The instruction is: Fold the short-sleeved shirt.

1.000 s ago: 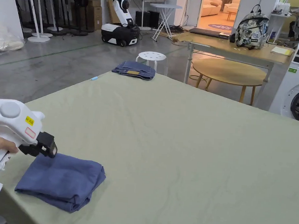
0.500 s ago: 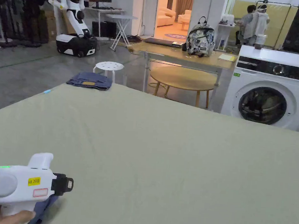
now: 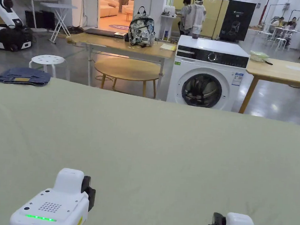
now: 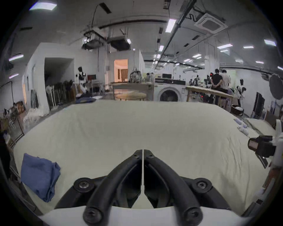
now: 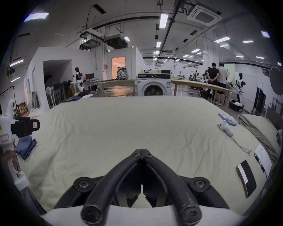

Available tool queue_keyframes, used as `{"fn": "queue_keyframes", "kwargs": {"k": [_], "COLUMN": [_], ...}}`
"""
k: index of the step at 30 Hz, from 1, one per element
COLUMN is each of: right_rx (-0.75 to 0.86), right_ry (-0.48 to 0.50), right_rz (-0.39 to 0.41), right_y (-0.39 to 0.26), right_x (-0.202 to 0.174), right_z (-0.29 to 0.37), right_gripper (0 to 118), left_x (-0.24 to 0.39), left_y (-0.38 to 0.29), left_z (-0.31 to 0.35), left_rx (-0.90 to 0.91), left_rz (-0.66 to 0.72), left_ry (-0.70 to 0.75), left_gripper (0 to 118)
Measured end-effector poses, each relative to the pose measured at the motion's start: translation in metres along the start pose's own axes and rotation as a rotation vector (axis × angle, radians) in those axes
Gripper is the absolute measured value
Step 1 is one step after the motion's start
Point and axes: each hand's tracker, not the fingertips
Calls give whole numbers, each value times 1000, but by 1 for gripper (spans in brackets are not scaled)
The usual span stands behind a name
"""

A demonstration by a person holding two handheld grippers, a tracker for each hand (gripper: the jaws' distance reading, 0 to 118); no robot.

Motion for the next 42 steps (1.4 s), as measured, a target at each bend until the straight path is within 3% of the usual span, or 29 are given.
{"fn": "queue_keyframes", "kwargs": {"k": [6,15,42], "right_rx": [112,244,267], "right_ry": [-35,-60,-50], "right_rz": [-21,48,25], "right_y": [13,22,30], "right_x": [14,7,3], "right_z": [6,7,7], "right_gripper": [0,0,0], "left_x": [23,31,23], "left_y": [8,23,33], "left_z": [5,14,16], "left_rx": [107,211,226], "left_rz": [-5,-47,5], "left_ry": [11,37,40], "left_gripper": [0,0,2]}}
